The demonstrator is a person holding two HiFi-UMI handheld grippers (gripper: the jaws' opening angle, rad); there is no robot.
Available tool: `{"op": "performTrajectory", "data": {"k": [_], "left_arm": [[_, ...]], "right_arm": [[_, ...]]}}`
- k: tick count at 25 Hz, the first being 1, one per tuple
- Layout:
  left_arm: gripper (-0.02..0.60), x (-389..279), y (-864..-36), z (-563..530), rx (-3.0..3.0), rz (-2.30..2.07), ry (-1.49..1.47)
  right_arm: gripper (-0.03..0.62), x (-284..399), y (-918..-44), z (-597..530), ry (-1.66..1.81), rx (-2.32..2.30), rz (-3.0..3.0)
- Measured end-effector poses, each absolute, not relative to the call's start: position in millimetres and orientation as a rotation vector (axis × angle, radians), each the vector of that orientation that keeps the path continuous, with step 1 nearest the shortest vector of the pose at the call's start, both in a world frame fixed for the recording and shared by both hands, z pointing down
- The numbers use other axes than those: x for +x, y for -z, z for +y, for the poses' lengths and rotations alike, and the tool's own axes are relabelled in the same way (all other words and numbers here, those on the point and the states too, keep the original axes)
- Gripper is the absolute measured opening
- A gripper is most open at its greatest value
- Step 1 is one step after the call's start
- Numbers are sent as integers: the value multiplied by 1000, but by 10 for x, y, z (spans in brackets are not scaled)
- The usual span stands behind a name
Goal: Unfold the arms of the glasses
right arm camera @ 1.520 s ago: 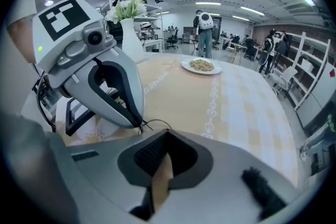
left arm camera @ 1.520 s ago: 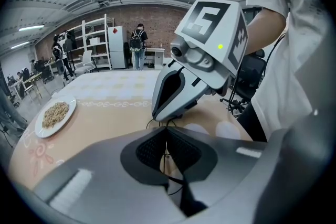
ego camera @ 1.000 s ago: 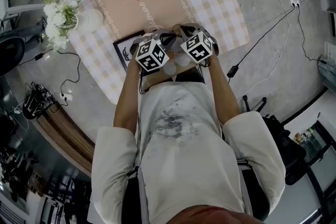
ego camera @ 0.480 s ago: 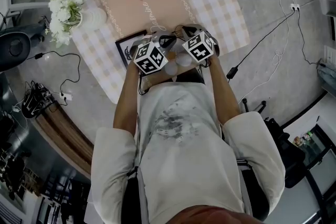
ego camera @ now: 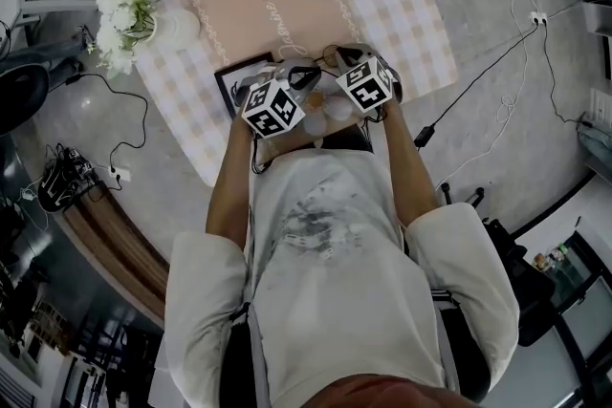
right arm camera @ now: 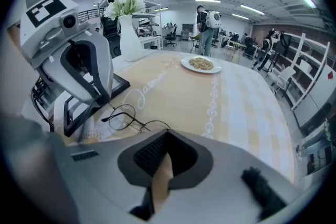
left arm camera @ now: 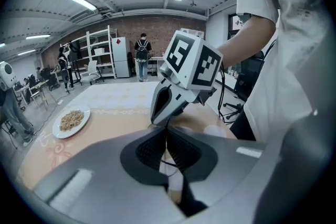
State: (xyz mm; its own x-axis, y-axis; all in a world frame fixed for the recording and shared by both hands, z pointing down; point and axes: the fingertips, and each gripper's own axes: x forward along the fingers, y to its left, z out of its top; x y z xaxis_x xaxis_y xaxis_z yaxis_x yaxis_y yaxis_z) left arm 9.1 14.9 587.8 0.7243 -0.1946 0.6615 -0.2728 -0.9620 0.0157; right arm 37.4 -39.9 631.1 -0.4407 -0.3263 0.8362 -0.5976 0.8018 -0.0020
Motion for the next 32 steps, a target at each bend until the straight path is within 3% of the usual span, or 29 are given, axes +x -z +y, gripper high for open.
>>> {"op": "performTrajectory", "data": {"k": [32], "left_arm": [[12,-357,-5598,-112,2623,-704,-593]], "right_arm": [[15,370,-6299,-392,-322,729,-2064]]}}
